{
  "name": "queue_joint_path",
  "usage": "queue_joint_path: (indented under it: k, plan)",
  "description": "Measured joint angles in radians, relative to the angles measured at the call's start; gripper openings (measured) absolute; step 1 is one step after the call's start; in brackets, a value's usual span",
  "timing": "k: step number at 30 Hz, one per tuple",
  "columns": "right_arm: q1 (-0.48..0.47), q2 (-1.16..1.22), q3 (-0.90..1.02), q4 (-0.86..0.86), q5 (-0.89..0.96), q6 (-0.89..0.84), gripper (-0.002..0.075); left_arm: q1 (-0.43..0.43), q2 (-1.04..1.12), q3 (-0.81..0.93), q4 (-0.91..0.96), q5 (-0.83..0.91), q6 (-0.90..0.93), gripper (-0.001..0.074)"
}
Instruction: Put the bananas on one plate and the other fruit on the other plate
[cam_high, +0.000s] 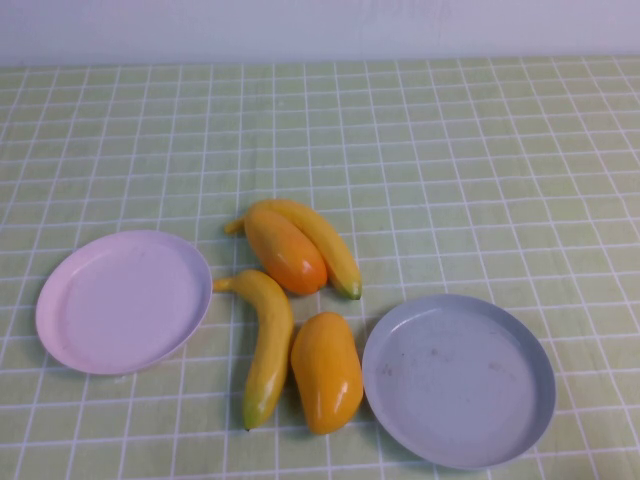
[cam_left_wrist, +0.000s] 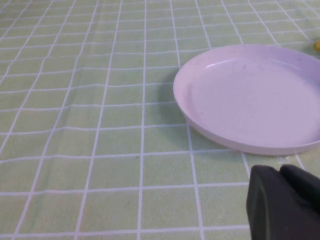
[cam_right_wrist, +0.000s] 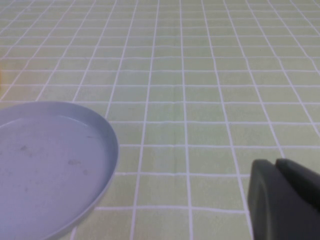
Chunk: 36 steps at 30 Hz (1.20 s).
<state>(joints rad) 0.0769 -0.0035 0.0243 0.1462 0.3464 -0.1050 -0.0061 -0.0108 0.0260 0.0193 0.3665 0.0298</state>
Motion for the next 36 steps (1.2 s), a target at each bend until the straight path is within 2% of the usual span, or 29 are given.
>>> queue_joint_path:
  k: [3, 13, 21, 24, 27, 31, 36]
  plan:
    - [0.0, 0.0, 0.0, 0.0, 0.0, 0.0, -0.0017, 0.0, 0.0, 0.0, -0.036, -0.033, -0.005, 0.0004]
    - [0.0, 0.0, 0.0, 0.0, 0.0, 0.0, -0.0017, 0.0, 0.0, 0.0, -0.548, -0.218, -0.103, 0.0004]
    - [0.0, 0.0, 0.0, 0.0, 0.0, 0.0, -0.0017, 0.0, 0.0, 0.0, -0.63, -0.255, -0.134, 0.0001]
    - [0.0, 0.0, 0.0, 0.0, 0.0, 0.0, -0.0017, 0.0, 0.018, -0.041, -0.632, -0.189, -0.146, 0.0001]
    - [0.0, 0.0, 0.0, 0.0, 0.0, 0.0, -0.0017, 0.0, 0.118, -0.168, -0.623, -0.072, -0.141, 0.0001]
    - [0.0, 0.0, 0.0, 0.0, 0.0, 0.0, -0.0017, 0.0, 0.342, -0.364, -0.58, 0.125, -0.111, 0.0001]
    - [0.0, 0.0, 0.0, 0.0, 0.0, 0.0, -0.0017, 0.0, 0.633, -0.595, -0.561, 0.342, 0.065, 0.0]
